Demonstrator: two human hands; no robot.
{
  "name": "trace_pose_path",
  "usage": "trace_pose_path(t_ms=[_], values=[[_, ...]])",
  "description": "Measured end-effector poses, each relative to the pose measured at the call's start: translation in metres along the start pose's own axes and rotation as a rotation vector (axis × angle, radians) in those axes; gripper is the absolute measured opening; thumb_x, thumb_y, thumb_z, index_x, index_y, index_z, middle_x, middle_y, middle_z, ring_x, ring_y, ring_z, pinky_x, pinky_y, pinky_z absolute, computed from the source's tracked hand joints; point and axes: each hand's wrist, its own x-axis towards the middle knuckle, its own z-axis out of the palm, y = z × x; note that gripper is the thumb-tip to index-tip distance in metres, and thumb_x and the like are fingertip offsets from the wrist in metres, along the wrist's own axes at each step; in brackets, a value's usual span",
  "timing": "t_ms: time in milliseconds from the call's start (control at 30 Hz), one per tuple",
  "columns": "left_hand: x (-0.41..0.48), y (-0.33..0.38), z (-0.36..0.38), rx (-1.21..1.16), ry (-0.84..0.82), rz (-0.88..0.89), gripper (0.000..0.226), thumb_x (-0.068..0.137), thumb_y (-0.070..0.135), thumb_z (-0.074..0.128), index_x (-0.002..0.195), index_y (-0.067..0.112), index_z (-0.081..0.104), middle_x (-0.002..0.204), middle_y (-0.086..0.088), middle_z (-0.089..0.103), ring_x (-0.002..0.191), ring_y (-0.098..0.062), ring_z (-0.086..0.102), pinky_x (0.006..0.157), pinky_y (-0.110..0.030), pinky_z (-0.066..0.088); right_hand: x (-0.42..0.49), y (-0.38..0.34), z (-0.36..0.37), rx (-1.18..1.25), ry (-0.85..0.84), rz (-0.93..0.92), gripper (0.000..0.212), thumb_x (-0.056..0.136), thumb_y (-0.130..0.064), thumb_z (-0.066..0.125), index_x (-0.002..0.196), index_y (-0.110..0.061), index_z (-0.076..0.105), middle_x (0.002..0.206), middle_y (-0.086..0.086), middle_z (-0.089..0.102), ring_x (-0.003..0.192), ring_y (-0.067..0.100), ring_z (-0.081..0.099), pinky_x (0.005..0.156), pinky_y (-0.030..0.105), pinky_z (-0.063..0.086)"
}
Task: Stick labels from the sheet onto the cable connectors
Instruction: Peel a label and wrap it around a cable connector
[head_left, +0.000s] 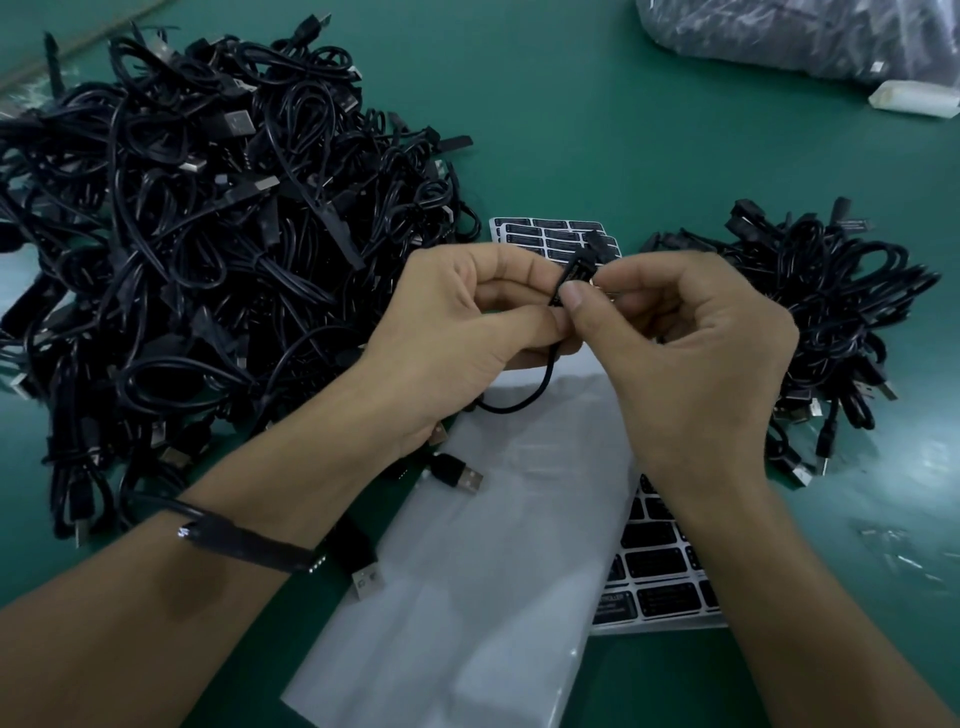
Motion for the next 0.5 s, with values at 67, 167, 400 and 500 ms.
trace_pose_path(t_ms=[67, 167, 400, 500], values=[[0.0000, -0.0006, 0.0001, -0.004, -0.005, 0.004, 0.016, 0.084, -0.005, 0.074, 0.086, 0.010, 0.072, 0.076, -0.007, 0.076, 0.076, -0.023, 0.077, 0.073, -0.031, 0.062, 0.0015, 0.0014, -0.0013, 0.056, 0.017, 0.065, 0.028, 0.077, -0.027, 0.086, 0.087, -0.036, 0.062, 0.073, -0.012, 0.063, 0.065, 0.005, 0.061, 0.061, 0.016, 0.049], [0.0001, -0.0003, 0.0007, -0.006, -0.006, 0.012, 0.015, 0.084, -0.005, 0.074, 0.086, 0.011, 0.073, 0.077, -0.008, 0.077, 0.077, -0.024, 0.077, 0.074, -0.032, 0.063, 0.0024, 0.0035, -0.0014, 0.074, -0.018, 0.088, 0.029, 0.078, -0.025, 0.085, 0.098, -0.033, 0.065, 0.075, -0.012, 0.064, 0.068, 0.004, 0.063, 0.065, 0.016, 0.050], [-0.0012, -0.0005, 0.0027, 0.062, -0.017, 0.066, 0.015, 0.084, -0.005, 0.074, 0.091, 0.008, 0.073, 0.080, -0.010, 0.077, 0.076, -0.022, 0.076, 0.076, -0.032, 0.063, 0.0036, 0.0051, 0.0005, 0.126, -0.100, 0.123, 0.011, 0.085, -0.023, 0.078, 0.094, -0.024, 0.072, 0.075, -0.014, 0.071, 0.072, 0.006, 0.069, 0.069, 0.025, 0.058], [-0.0015, -0.0010, 0.0032, 0.148, 0.016, 0.152, 0.011, 0.085, -0.001, 0.076, 0.090, 0.008, 0.072, 0.078, -0.009, 0.077, 0.071, -0.019, 0.075, 0.072, -0.028, 0.062, 0.0032, 0.0022, 0.0008, 0.188, -0.106, 0.123, 0.011, 0.089, -0.018, 0.074, 0.086, -0.028, 0.071, 0.073, -0.016, 0.071, 0.068, 0.003, 0.066, 0.066, 0.022, 0.054]])
